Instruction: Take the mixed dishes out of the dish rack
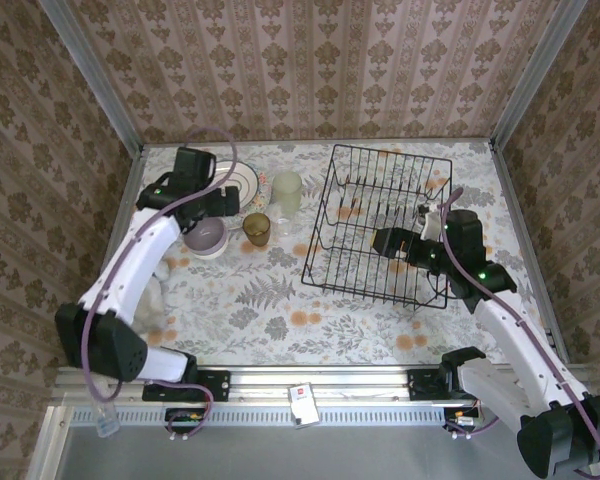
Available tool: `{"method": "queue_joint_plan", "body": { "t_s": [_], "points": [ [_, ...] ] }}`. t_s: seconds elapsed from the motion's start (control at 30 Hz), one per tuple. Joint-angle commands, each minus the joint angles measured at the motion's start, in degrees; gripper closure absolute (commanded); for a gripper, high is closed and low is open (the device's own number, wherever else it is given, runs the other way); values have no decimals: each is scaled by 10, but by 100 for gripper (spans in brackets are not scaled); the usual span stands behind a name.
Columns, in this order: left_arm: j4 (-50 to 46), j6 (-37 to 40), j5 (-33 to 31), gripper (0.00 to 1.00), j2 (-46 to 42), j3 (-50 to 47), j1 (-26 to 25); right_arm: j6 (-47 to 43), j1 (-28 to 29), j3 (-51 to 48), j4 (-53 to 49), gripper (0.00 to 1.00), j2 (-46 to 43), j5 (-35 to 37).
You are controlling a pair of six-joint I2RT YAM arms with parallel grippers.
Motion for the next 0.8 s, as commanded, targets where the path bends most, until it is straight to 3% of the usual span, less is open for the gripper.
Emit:
{"method": "queue_joint_plan", "body": {
  "t_s": [0.0,0.23,0.37,0.53,0.77],
  "points": [
    [36,-24,72,0,-53,-16,16,-14,3,31,-30,0,-3,38],
    [117,-70,247,3,-139,-39,35,-17,-2,74,-103,0,-4,133],
    [169,-94,319,8,-169,-64,3,-26,-8,106,-158,0,8,186],
    [144,-55,287,12,-153,-58,-98,-29,-35,113,-187,0,11,253],
    [91,-10,220,16,-40,-29,-205,-11,-99,76,-159,0,23,282]
  ]
}}
